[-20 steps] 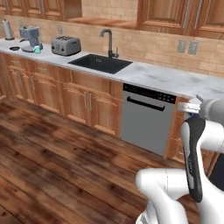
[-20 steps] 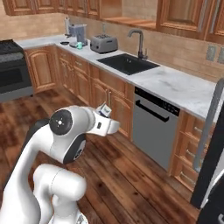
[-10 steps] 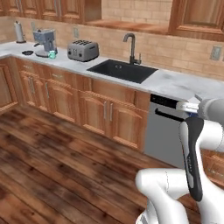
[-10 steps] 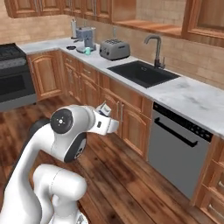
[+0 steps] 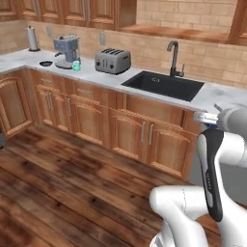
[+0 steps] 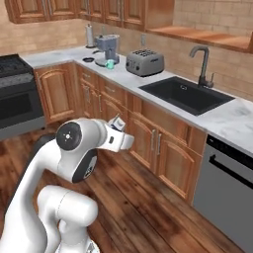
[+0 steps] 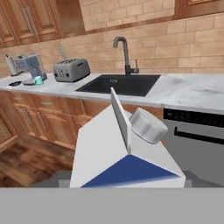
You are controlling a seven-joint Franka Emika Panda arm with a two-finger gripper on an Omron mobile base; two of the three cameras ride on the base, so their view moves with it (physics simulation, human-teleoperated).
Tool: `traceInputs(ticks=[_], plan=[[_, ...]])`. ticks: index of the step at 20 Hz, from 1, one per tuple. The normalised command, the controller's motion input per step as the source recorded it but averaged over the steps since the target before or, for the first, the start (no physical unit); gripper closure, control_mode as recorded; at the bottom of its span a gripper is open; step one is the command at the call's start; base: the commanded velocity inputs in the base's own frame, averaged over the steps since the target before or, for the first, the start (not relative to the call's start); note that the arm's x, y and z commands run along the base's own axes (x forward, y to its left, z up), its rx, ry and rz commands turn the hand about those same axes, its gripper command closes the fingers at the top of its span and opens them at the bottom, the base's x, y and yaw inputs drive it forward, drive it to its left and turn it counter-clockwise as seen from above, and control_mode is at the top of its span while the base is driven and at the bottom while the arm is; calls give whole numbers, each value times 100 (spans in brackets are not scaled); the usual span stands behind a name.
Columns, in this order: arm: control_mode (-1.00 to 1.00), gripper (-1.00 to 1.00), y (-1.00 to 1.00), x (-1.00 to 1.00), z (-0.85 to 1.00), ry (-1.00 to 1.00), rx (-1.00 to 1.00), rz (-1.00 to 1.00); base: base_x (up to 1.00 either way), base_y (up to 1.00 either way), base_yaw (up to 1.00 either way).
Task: Take a sugar cube from the saucer and place it inside the coffee. Then, grab milk from the fridge and place it next to the coffee on the counter to sweeten the coffee.
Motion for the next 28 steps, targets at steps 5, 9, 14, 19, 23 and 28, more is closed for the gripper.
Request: traceInputs(ticks=[5, 9, 14, 19, 23, 28], plan=[[100, 100, 0, 0, 0, 0, 0, 0, 100, 100, -26], [100, 100, 0, 0, 0, 0, 0, 0, 100, 100, -28], [100, 100, 0, 0, 0, 0, 0, 0, 100, 100, -32], [100, 100, 0, 0, 0, 0, 0, 0, 100, 100, -30], [100, 100, 0, 0, 0, 0, 0, 0, 100, 100, -29], [100, 100, 0, 0, 0, 0, 0, 0, 100, 100, -29]])
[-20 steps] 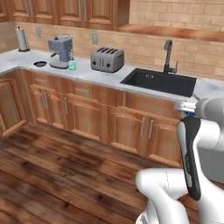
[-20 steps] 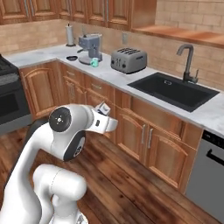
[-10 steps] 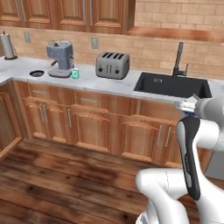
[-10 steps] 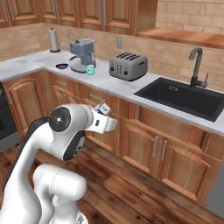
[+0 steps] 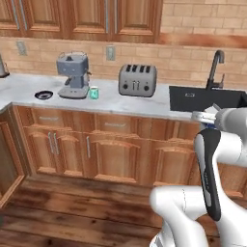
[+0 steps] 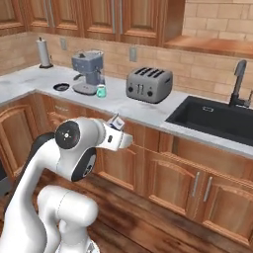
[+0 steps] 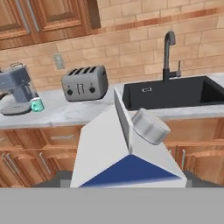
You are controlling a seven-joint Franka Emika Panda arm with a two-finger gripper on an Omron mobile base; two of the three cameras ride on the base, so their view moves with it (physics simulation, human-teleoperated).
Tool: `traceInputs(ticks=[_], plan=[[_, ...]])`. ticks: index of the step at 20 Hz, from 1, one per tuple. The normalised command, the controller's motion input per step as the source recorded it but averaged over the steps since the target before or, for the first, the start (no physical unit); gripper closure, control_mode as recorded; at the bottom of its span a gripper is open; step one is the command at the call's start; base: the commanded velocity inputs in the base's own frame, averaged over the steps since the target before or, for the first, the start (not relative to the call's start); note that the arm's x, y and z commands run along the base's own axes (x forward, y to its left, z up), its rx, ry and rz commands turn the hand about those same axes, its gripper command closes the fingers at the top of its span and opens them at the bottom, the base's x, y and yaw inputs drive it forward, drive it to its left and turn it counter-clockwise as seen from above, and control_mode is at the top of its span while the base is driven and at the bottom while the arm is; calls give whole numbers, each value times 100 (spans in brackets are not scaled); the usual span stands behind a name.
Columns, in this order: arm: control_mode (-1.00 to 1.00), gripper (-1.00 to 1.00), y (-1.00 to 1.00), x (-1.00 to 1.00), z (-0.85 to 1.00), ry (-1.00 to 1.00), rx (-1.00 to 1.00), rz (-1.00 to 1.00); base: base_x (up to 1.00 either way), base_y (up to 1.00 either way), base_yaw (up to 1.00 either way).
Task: Take a sugar cube from the saucer and place it inside the coffee. Then, grab milk from the fridge and place it next to the coffee on the counter to sweeten the coffee.
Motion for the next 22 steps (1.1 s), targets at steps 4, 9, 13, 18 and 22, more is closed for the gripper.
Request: traceInputs(ticks=[4, 9, 13, 18, 22], plan=[[100, 100, 0, 0, 0, 0, 0, 0, 100, 100, -28], [100, 100, 0, 0, 0, 0, 0, 0, 100, 100, -30], [100, 100, 0, 0, 0, 0, 0, 0, 100, 93, -37], [100, 100, 0, 0, 0, 0, 0, 0, 97, 94, -37], [100, 100, 0, 0, 0, 0, 0, 0, 63, 56, -16]])
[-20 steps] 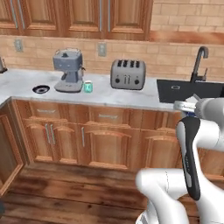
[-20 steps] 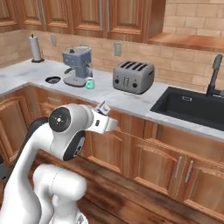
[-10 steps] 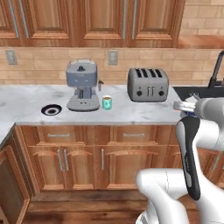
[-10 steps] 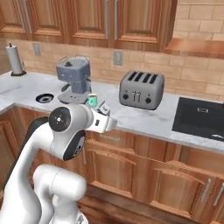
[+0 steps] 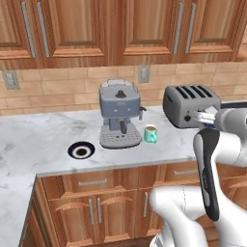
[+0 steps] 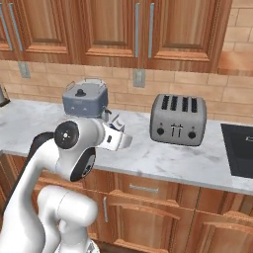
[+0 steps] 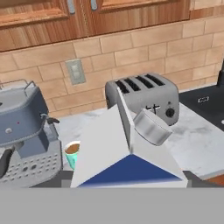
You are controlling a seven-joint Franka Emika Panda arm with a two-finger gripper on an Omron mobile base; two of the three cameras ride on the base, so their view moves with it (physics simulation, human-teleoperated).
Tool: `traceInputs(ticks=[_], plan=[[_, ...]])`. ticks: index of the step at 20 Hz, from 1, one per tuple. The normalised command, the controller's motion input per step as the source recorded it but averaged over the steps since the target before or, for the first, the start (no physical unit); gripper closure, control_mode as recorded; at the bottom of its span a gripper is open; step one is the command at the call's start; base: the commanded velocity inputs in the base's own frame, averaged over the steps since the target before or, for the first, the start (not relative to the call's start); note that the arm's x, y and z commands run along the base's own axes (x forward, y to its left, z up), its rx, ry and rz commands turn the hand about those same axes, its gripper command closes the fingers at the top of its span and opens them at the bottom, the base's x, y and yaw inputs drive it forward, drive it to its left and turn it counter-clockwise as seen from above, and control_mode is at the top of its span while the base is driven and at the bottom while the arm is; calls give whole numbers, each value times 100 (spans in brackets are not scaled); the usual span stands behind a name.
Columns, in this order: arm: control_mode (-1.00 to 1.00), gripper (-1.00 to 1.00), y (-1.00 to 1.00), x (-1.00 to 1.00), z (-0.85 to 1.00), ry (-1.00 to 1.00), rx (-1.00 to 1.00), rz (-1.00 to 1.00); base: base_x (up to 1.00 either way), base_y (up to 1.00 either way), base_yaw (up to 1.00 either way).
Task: Take a sugar cube from the saucer and place it inside the coffee. Then, grab milk from the fridge and place it next to the coffee on the counter to sweeten the coffee.
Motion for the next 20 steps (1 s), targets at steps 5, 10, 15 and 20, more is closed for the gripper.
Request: traceInputs(ticks=[5, 10, 15, 20], plan=[[100, 100, 0, 0, 0, 0, 0, 0, 15, 14, 3], [100, 100, 0, 0, 0, 0, 0, 0, 39, 0, 2], [100, 100, 0, 0, 0, 0, 0, 0, 9, 0, 0], [-100, 100, 0, 17, 0, 33, 0, 11, 0, 0, 0]])
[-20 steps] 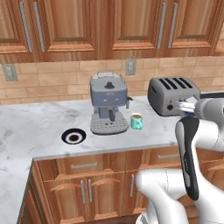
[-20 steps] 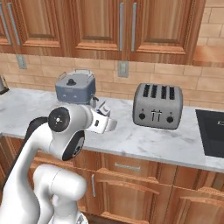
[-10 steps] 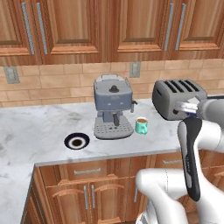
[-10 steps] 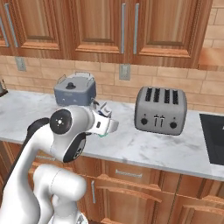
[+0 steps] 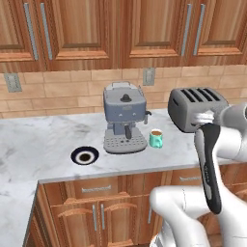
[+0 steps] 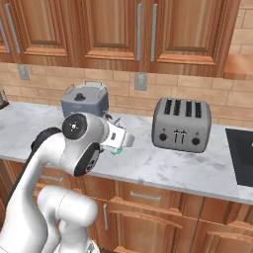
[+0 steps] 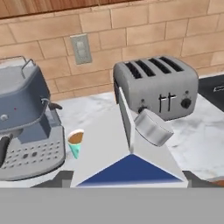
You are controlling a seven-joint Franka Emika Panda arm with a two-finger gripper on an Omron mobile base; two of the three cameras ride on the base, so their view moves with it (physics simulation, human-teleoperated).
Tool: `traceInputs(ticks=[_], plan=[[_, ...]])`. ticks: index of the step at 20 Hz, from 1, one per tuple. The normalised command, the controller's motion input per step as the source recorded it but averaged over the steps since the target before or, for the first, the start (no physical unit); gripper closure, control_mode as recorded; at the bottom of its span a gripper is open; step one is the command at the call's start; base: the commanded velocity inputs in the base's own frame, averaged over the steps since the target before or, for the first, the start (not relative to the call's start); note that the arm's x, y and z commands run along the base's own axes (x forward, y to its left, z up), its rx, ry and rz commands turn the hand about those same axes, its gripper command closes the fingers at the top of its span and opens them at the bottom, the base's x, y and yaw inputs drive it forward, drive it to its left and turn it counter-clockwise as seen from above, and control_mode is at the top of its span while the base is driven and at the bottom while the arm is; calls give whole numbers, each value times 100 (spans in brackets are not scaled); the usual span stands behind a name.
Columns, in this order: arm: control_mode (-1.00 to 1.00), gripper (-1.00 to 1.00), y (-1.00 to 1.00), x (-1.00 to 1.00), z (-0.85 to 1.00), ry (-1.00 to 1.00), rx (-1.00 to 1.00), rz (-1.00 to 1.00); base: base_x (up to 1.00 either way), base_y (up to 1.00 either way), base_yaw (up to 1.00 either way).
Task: Take a sugar cube from the saucer and place it inside the coffee. Then, grab milk from the fridge and place it next to the coffee on the counter to sweeten the coffee.
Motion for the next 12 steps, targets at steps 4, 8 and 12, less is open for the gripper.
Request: traceInputs(ticks=[4, 8, 12], plan=[[-100, 100, -13, 24, -8, 31, 3, 28, 0, 0, 0], [-100, 100, -33, 1, -29, 3, 17, 36, 0, 0, 0], [-100, 100, -12, 0, -30, 0, 15, 34, 0, 0, 0]])
